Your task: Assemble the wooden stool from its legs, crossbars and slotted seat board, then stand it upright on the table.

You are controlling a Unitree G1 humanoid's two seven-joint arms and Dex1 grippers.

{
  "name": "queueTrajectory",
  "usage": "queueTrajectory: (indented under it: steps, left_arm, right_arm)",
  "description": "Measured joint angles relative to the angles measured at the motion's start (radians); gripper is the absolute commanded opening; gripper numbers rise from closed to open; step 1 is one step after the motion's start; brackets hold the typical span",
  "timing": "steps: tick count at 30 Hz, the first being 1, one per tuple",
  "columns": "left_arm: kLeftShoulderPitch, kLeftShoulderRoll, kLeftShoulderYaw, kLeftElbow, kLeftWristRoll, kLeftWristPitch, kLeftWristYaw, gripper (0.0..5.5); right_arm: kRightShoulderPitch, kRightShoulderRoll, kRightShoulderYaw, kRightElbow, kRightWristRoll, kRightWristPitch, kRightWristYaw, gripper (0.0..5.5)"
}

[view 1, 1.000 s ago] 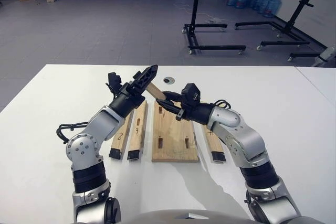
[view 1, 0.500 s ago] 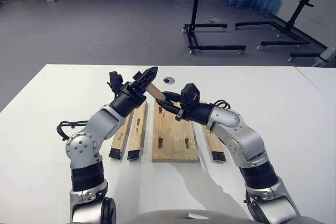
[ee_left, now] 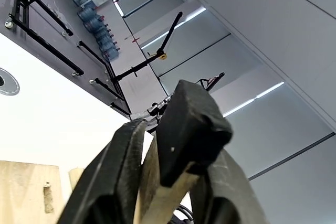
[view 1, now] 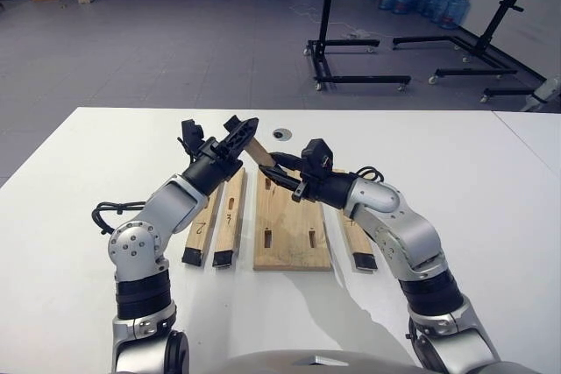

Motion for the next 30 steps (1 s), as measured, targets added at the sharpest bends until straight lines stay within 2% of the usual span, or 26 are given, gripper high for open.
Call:
queueTrajectory:
  steps: [7,8,10,17,19,24,26,30]
  left_arm:
    - [0.003,0.034,-0.023,0.004,0.036,-0.009,0.001,0.43]
    - [0.003,0.036,-0.024,0.007,0.042,-0.011,0.001,0.41]
    - [0.007,0.037,-0.032,0.016,0.045,-0.012,0.0,0.38]
    - [0.015,0.052,-0.044,0.031,0.122,-0.018,-0.022,0.38]
    - [0.027,0.091,-0.027,0.031,0.177,-0.03,-0.036,0.38]
    - [0.126,0.277,0.093,-0.019,0.391,-0.115,-0.092,0.38]
    - [0.161,0.274,0.109,-0.026,0.456,-0.174,-0.117,0.38]
    - [0.181,0.193,0.09,0.013,0.551,-0.278,-0.154,0.38]
  right_arm:
    - [0.002,0.001,0.004,-0.017,-0.001,0.009,-0.01,1.28]
    - [0.002,0.001,0.009,-0.018,-0.004,0.01,-0.013,1.66]
    - [-0.004,-0.006,0.022,-0.022,-0.014,0.028,-0.018,2.04]
    - [-0.017,-0.017,0.058,-0.026,-0.044,0.083,-0.027,3.11]
    - [-0.018,-0.052,0.004,-0.027,-0.025,0.095,-0.014,3.47]
    - [-0.043,-0.155,-0.274,0.035,0.061,0.138,-0.027,4.39]
    - [-0.048,-0.139,-0.291,0.061,0.077,0.139,-0.047,4.65]
    - [-0.019,-0.055,-0.242,0.078,0.077,0.141,-0.096,4.66]
